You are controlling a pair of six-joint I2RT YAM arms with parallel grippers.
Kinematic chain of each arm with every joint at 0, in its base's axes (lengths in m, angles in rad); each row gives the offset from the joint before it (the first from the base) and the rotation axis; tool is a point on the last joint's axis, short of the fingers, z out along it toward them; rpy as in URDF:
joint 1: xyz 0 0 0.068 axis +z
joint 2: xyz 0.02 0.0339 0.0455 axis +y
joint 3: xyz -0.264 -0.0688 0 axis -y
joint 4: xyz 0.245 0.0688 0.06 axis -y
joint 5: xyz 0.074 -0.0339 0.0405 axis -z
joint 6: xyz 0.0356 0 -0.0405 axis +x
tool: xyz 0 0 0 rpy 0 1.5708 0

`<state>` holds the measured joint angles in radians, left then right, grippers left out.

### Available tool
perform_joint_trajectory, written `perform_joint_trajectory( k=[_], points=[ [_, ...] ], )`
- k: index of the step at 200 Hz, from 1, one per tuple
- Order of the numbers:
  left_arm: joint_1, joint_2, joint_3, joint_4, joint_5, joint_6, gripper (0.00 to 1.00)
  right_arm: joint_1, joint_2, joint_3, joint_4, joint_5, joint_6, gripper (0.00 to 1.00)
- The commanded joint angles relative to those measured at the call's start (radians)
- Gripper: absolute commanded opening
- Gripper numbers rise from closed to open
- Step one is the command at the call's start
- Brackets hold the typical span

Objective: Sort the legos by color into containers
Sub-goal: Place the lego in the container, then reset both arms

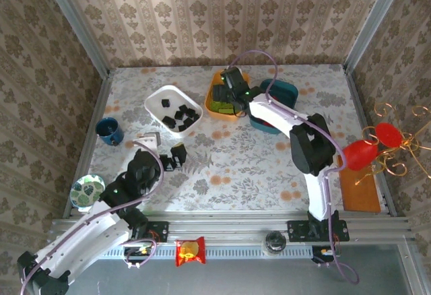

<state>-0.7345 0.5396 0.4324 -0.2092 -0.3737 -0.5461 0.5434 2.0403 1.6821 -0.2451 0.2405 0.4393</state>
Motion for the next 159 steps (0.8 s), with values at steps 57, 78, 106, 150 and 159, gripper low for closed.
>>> perform_joint_trajectory(
  k=[57, 78, 106, 150, 159],
  points=[
    [0.214, 0.114, 0.017, 0.074, 0.095, 0.027, 1.0, 0.024, -0.771, -0.716, 0.261, 0.073, 0.059, 0.95],
    [0.254, 0.249, 0.039, 0.175, -0.02, 0.093, 1.0, 0.026, -0.918, -0.871, 0.266, 0.097, 0.097, 1.0],
    [0.271, 0.441, 0.095, 0.425, -0.195, 0.355, 1.0, 0.027, -1.052, -0.964, 0.226, 0.153, 0.126, 1.0],
    [0.474, 0.777, 0.226, 0.557, -0.078, 0.65, 1.0, 0.02, -1.126, -0.991, 0.171, 0.199, 0.075, 1.0],
    [0.504, 0.818, 0.217, 0.581, -0.072, 0.665, 1.0, 0.015, -1.125, -0.986, 0.148, 0.216, 0.082, 1.0]
  ],
)
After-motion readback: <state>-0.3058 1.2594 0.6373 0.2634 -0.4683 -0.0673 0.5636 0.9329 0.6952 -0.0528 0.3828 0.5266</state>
